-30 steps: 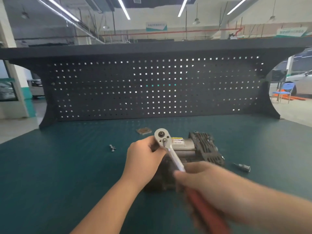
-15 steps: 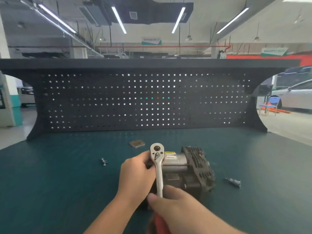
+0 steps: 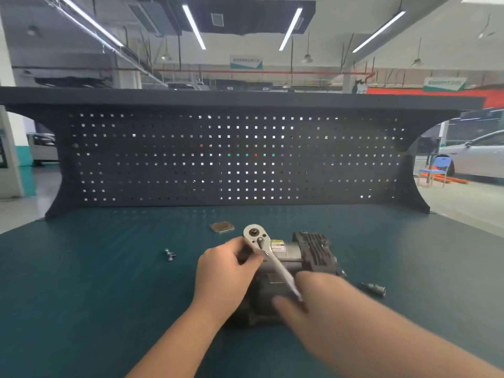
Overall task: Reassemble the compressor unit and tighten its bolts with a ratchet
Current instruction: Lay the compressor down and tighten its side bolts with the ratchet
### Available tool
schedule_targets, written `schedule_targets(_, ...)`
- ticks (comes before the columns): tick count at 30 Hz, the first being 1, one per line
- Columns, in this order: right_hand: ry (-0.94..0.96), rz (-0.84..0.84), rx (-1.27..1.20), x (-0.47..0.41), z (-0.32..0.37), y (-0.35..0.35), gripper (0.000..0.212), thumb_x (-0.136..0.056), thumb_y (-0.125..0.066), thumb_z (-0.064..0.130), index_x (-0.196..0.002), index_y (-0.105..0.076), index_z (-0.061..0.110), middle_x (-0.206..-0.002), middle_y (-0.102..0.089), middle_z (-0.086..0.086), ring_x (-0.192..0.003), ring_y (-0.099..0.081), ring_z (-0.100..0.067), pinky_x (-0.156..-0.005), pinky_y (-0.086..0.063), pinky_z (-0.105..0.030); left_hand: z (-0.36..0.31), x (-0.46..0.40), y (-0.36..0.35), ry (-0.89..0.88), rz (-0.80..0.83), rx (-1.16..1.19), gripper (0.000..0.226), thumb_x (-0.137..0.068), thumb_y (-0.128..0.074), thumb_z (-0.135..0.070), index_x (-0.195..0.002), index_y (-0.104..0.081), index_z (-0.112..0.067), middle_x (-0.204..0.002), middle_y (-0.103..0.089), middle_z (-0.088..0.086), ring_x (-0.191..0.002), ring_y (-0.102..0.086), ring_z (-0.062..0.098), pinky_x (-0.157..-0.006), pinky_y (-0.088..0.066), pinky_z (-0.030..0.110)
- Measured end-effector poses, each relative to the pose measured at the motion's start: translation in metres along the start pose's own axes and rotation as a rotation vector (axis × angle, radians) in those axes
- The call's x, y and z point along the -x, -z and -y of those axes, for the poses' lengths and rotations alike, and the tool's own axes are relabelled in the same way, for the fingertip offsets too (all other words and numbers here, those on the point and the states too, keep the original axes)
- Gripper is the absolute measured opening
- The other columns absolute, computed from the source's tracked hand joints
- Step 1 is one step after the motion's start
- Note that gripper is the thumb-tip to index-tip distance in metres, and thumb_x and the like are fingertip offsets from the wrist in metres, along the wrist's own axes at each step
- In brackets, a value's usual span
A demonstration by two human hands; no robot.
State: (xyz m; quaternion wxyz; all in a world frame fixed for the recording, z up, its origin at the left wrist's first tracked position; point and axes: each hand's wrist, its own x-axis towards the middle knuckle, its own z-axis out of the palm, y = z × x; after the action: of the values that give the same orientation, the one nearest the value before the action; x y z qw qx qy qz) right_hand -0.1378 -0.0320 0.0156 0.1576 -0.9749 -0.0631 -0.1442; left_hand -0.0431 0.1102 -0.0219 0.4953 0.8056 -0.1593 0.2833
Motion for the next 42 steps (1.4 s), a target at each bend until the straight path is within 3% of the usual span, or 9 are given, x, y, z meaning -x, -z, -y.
schedule_targets(4,-0.096,0.092,-0.348,0.007,0.017,-0.014,0.03,-0.095,-0.044,0.042,-0.074,-0.038,0.022,-0.071,-0.047,0.006,-0.061,-0.047,-0.007,-0.051,-0.033,-0.021,0.002,0.003,-0.003,0.022,-0.026,0.05,0.009,-0.084,-0.067,-0.021,-0.078,-0.07,-0.028,-0.065,-0.069,-0.012,-0.064,-0.062,0.016,-0.065,-0.053,0.04)
schedule_targets(9,0.025,-0.163,0.249,-0.018,-0.041,0.007,0.039,-0.095,-0.035,0.058,-0.074,-0.035,0.025,-0.083,-0.059,0.005,-0.091,-0.057,-0.024,-0.068,-0.038,-0.033,-0.001,0.003,0.002,-0.128,-0.014,0.005,0.008,-0.086,-0.069,-0.031,-0.08,-0.072,-0.035,-0.055,-0.06,-0.023,-0.054,-0.05,-0.002,-0.053,-0.034,0.01)
schedule_targets(13,0.062,-0.299,0.587,-0.036,-0.053,0.034,0.043,-0.091,-0.026,0.067,-0.084,-0.039,0.027,-0.094,-0.063,0.007,-0.096,-0.054,-0.02,-0.074,-0.036,-0.031,-0.003,0.001,0.001,-0.103,-0.023,0.008,0.002,-0.085,-0.069,-0.042,-0.086,-0.068,-0.044,-0.074,-0.07,-0.024,-0.068,-0.064,0.004,-0.062,-0.047,0.02)
schedule_targets(21,0.03,0.06,-0.153,0.016,-0.005,-0.006,0.03,-0.087,-0.053,0.047,-0.073,-0.038,0.025,-0.065,-0.05,0.005,-0.048,-0.047,-0.002,-0.042,-0.036,-0.015,0.001,0.002,0.0,-0.065,-0.027,-0.007,0.019,-0.08,-0.064,-0.038,-0.079,-0.074,-0.022,-0.067,-0.069,-0.01,-0.063,-0.059,0.018,-0.062,-0.047,0.033)
schedule_targets(25,0.041,-0.037,0.044,-0.024,-0.049,0.013,0.027,-0.091,-0.055,0.043,-0.066,-0.051,0.034,-0.057,-0.054,0.011,-0.058,-0.052,-0.001,-0.05,-0.036,-0.013,0.0,0.002,0.002,-0.111,0.0,-0.025,0.018,-0.082,-0.062,-0.044,-0.08,-0.073,-0.03,-0.065,-0.068,-0.011,-0.059,-0.055,0.012,-0.058,-0.042,0.028)
schedule_targets(28,-0.01,-0.101,0.244,-0.051,-0.065,0.037,0.021,-0.089,-0.053,0.057,-0.086,-0.059,0.037,-0.08,-0.059,0.016,-0.092,-0.053,-0.015,-0.082,-0.04,-0.028,-0.002,0.001,0.002,-0.133,0.026,-0.07,0.017,-0.083,-0.061,-0.055,-0.088,-0.072,-0.043,-0.068,-0.071,-0.011,-0.064,-0.061,0.012,-0.064,-0.049,0.03)
schedule_targets(35,0.061,0.034,0.07,-0.001,-0.023,0.017,0.026,-0.085,-0.05,0.043,-0.068,-0.055,0.025,-0.058,-0.062,0.005,-0.049,-0.058,-0.007,-0.044,-0.042,-0.017,0.001,0.002,0.001,-0.057,0.007,-0.016,0.019,-0.075,-0.057,-0.046,-0.065,-0.066,-0.032,-0.056,-0.06,-0.02,-0.057,-0.051,0.004,-0.053,-0.036,0.015)
schedule_targets(38,0.007,0.203,-0.251,0.004,-0.018,0.016,0.023,-0.086,-0.055,0.034,-0.07,-0.056,0.018,-0.061,-0.068,0.009,-0.052,-0.064,-0.004,-0.052,-0.047,-0.015,-0.001,0.001,0.001,-0.039,-0.001,-0.018,0.026,-0.076,-0.062,-0.04,-0.051,-0.055,-0.039,-0.051,-0.055,-0.021,-0.051,-0.045,0.005,-0.05,-0.033,0.014)
schedule_targets(42,0.011,0.211,0.003,-0.022,-0.051,0.022,0.008,-0.083,-0.063,0.037,-0.077,-0.065,0.033,-0.073,-0.067,0.006,-0.076,-0.064,-0.011,-0.075,-0.052,-0.028,-0.004,0.002,0.004,-0.069,0.059,-0.049,0.016,-0.074,-0.059,-0.047,-0.087,-0.068,-0.044,-0.07,-0.069,-0.02,-0.068,-0.061,0.005,-0.066,-0.05,0.025)
